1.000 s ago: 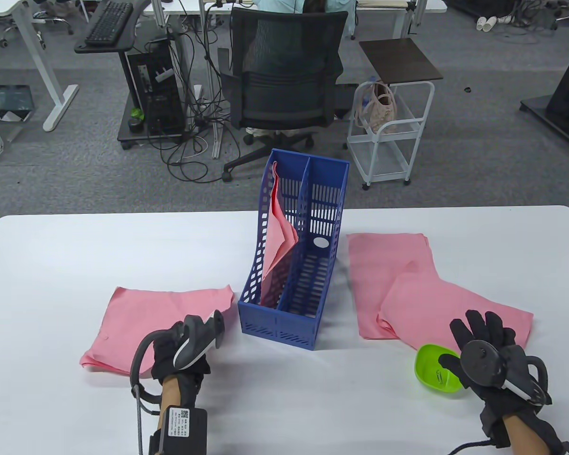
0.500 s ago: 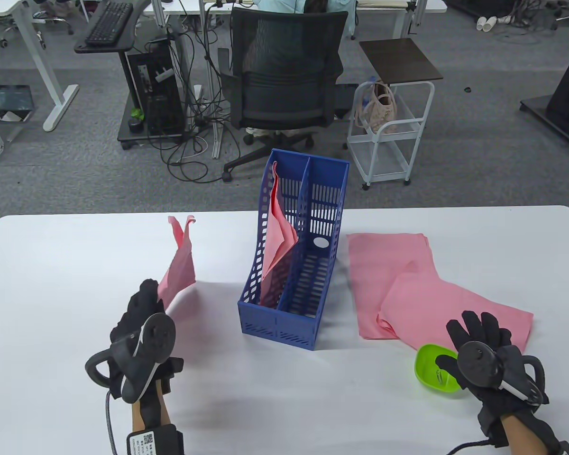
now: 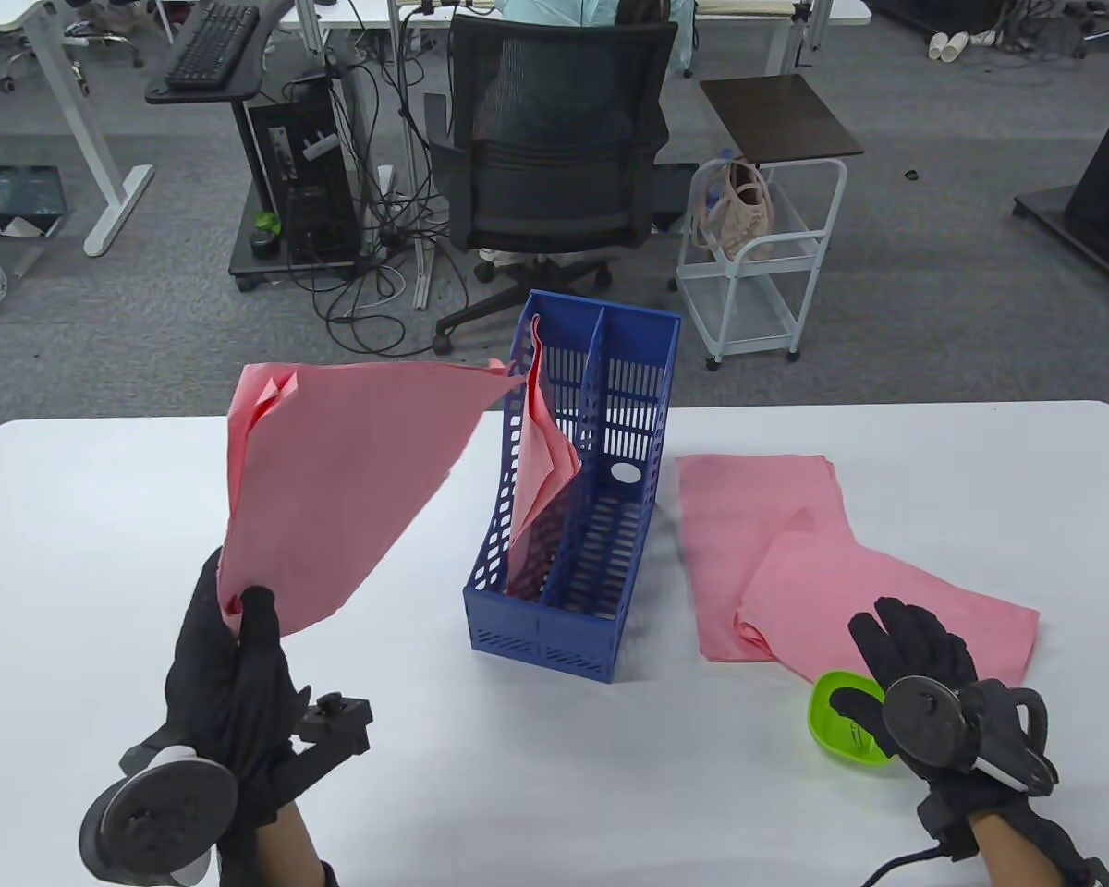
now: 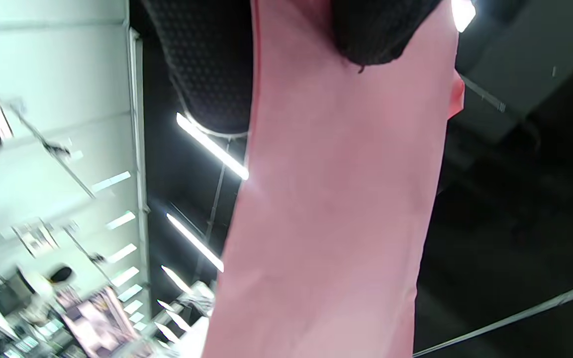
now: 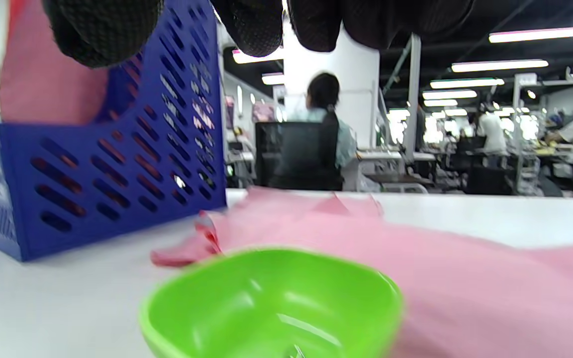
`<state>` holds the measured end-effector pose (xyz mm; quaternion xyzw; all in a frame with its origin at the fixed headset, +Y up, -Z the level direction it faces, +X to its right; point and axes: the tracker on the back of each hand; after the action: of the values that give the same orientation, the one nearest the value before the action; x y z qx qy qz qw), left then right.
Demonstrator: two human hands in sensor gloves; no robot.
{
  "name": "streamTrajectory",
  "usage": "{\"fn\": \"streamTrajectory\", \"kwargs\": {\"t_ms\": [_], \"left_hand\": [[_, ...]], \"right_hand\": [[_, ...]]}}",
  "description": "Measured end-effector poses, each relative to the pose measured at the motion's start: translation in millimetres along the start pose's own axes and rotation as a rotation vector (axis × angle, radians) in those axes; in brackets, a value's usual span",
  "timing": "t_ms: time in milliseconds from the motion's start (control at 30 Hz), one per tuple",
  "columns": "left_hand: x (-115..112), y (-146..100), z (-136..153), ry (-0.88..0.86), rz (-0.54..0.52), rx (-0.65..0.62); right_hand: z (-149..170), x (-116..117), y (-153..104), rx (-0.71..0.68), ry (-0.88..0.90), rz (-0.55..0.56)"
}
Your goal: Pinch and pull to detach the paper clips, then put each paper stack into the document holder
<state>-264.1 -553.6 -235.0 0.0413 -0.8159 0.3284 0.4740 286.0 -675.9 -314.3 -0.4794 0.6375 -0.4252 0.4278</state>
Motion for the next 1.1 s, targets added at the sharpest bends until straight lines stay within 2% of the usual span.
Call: {"fn": "streamTrajectory", "kwargs": {"t_ms": [133, 233, 367, 500, 567, 767, 867, 1100], "left_hand": [[-3.7, -0.8, -3.4, -0.276, 0.061, -0.003], [-17.0, -2.5, -9.0, -0.427, 0.151, 0.003], [-38.0, -6.8, -20.4, -0.513, 0.27, -0.011], [-61.1, -13.9, -30.9, -0.599, 0.403, -0.012], [-69.6, -17.1, -34.2, -0.648, 0.458, -0.01], [-89.1, -25.6, -38.7, -0.783, 0.578, 0.016], [-94.8, -28.4, -39.3, -0.801, 0.608, 0.03], [-100.6, -29.6, -39.0, -0.733, 0.648, 0.01]], "right_hand": [[-16.5, -27.0, 4.4, -0.109, 0.147, 0.191], [-36.7, -50.3, 7.5, -0.22, 0.324, 0.313], [-67.1, -73.7, 6.3, -0.351, 0.609, 0.481], [-84.0, -77.0, 5.6, -0.401, 0.892, 0.595], [-84.1, -72.5, 7.4, -0.39, 1.027, 0.6], [-78.6, -59.5, 13.5, -0.399, 1.143, 0.495], [-80.1, -57.1, 14.0, -0.467, 1.257, 0.468], [-80.0, -64.5, 8.5, -0.488, 1.222, 0.522]]}}
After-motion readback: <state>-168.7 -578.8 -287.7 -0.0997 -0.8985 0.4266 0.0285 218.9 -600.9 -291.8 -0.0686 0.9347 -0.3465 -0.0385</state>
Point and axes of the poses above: the tracker on the back of each hand, its own z axis roughly to the little-finger side, its own y axis roughly from the wrist to the fingertips, x = y × z, and after that the axes turned 4 degrees about y, right-handed
